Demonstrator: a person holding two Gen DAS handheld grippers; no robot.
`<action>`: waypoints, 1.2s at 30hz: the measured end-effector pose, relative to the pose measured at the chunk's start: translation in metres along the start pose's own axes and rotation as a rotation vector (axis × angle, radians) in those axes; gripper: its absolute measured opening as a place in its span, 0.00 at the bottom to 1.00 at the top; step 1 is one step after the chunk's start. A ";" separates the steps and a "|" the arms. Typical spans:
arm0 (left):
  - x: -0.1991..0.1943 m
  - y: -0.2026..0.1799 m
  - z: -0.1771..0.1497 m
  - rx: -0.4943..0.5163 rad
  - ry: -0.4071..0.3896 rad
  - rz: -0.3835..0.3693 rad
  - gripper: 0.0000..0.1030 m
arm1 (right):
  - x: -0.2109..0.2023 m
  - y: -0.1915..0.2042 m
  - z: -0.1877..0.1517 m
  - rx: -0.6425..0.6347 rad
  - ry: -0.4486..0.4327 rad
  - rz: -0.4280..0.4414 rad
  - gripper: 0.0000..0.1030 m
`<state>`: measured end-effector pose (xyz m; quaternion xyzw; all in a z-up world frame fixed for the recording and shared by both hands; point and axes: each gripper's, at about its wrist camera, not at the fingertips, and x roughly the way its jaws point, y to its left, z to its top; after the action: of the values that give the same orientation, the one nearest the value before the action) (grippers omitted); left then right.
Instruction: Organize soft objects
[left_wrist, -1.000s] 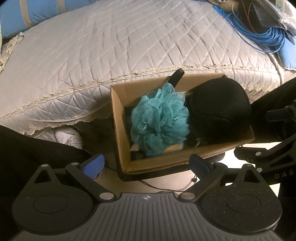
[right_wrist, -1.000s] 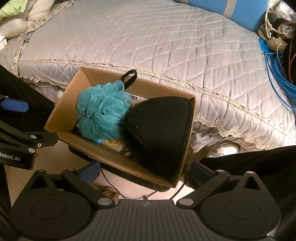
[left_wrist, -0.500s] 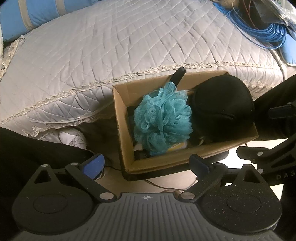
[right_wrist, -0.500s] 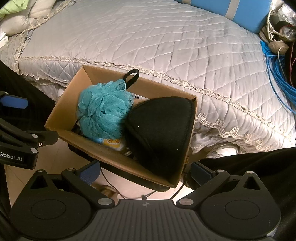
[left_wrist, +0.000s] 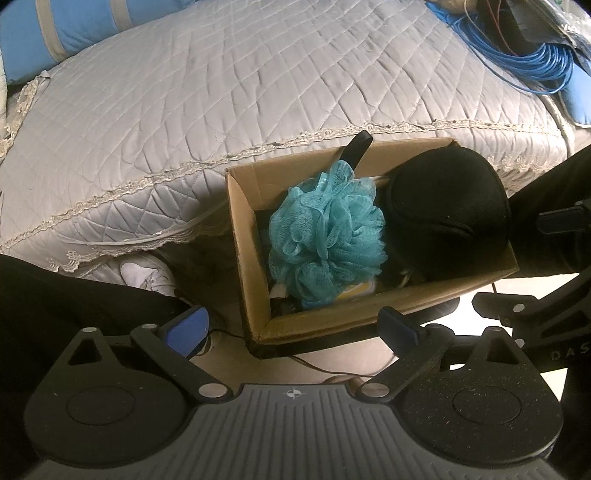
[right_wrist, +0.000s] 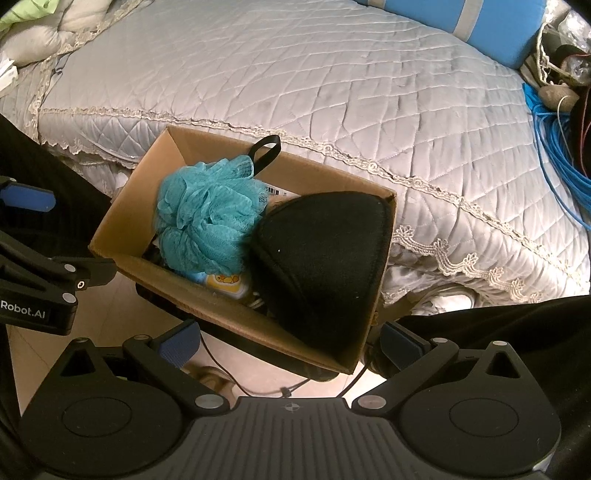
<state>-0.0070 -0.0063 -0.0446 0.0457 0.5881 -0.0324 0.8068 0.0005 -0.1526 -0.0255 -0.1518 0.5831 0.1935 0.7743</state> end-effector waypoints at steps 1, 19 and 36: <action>0.000 0.000 0.000 0.000 0.000 0.001 0.97 | 0.000 0.000 0.000 -0.001 0.001 0.000 1.00; -0.001 -0.002 0.000 0.022 -0.003 0.008 0.97 | 0.001 0.001 0.000 -0.014 0.004 -0.004 1.00; 0.000 -0.002 0.000 0.025 -0.003 0.005 0.97 | 0.003 0.003 0.000 -0.033 0.011 -0.008 1.00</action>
<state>-0.0072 -0.0080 -0.0441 0.0574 0.5863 -0.0378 0.8072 0.0001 -0.1499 -0.0281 -0.1678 0.5833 0.1989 0.7694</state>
